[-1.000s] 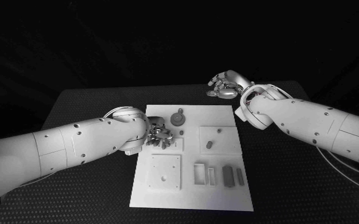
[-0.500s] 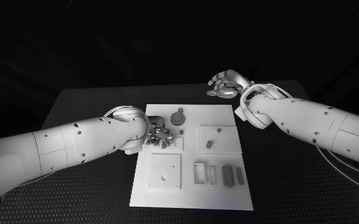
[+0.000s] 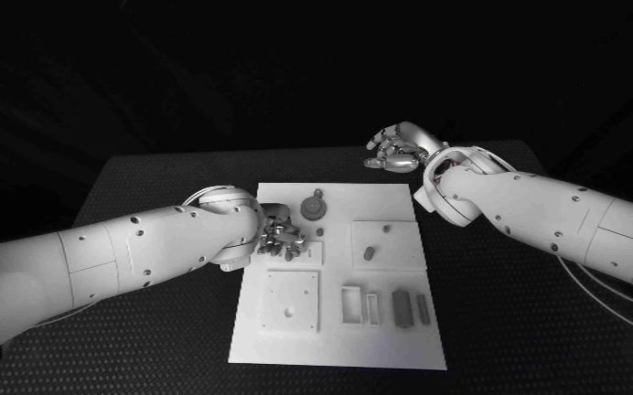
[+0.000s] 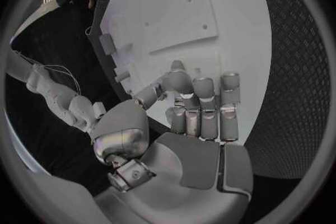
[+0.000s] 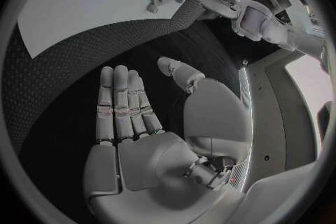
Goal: Assemble the parts on the task board
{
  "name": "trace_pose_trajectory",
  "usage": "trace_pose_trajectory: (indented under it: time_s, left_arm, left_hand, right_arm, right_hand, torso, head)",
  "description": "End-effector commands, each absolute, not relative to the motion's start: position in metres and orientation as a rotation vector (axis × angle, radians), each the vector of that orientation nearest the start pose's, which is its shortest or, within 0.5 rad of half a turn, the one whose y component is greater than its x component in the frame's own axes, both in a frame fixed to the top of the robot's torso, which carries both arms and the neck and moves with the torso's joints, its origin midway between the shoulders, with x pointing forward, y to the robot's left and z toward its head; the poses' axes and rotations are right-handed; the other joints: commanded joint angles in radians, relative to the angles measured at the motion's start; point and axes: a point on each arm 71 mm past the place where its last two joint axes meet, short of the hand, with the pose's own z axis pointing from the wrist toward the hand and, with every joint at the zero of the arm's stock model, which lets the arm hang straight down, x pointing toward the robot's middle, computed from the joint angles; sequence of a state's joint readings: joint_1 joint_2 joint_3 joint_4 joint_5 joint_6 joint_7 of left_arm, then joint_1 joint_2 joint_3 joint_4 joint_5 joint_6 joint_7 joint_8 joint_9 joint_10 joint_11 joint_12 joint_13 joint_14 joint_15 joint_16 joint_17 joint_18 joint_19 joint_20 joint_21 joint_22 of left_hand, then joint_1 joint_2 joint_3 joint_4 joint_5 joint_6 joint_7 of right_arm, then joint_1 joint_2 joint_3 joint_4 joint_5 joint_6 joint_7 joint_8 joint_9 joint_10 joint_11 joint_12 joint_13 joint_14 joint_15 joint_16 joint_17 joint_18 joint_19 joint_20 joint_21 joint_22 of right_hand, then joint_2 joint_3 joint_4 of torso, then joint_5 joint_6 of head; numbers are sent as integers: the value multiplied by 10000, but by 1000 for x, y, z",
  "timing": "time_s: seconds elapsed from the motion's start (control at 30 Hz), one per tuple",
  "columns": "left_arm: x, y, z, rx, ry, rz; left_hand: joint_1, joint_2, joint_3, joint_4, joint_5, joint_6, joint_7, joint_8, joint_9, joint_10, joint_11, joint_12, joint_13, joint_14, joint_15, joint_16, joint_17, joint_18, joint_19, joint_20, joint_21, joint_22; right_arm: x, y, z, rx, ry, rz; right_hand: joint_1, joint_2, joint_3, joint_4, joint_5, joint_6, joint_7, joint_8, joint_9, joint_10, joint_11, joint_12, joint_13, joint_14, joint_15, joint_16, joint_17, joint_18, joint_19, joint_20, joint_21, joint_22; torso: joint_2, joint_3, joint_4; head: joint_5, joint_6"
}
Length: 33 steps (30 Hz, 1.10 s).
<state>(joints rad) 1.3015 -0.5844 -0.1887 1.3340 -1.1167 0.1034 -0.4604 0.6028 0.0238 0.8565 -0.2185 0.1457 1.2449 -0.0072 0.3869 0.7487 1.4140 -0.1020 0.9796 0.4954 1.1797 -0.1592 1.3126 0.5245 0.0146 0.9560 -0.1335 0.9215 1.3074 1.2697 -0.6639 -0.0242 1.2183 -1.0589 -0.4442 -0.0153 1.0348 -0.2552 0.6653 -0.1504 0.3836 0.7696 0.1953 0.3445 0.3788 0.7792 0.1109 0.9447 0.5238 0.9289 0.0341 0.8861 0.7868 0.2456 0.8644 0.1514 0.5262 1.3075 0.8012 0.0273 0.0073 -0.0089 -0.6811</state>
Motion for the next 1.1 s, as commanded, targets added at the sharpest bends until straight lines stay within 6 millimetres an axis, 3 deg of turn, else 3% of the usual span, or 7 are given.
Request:
trace_pose_trajectory:
  time_s: [0.03,0.87,1.1]
  left_arm:
    - [499,134,-240,585,23263,-4222]
    - [497,132,-242,676,23329,-4304]
    - [498,134,-242,410,23251,-4299]
  left_hand:
    - [625,499,117,117,-23,-43,7,-66,-13,-67,-100,58,-9,-5,-60,64,-17,50,-53,-1192,5,194]
    - [815,391,86,165,-123,-57,12,-73,-19,-70,-96,47,-31,-15,-52,60,-35,44,-63,-1188,-1,190]
    - [871,250,-37,330,-640,-92,42,-93,-34,-80,-54,26,-56,-44,-76,22,-75,37,-76,-1189,-29,182]
  right_arm:
    - [555,-206,-155,2510,15342,7549]
    - [555,-205,-155,2504,15340,7559]
    - [555,-206,-155,2510,15326,7548]
  right_hand:
    - [36,60,-24,-51,41,-31,107,67,-15,-59,-25,38,-16,-75,20,30,-13,162,63,7,-45,173]
    - [33,62,-27,-50,37,-35,108,68,-19,-64,-23,47,-34,-78,21,31,-20,162,68,8,-60,180]
    - [33,59,-28,-52,36,-38,109,68,-21,-66,-23,50,-40,-79,22,31,-22,162,68,8,-65,181]
  torso:
    - [-3,3,-5]
    - [-4,0,1]
    - [-1,-2,-2]
  head:
    - [-1,-5]
    - [-12,-25]
    - [-16,-24]
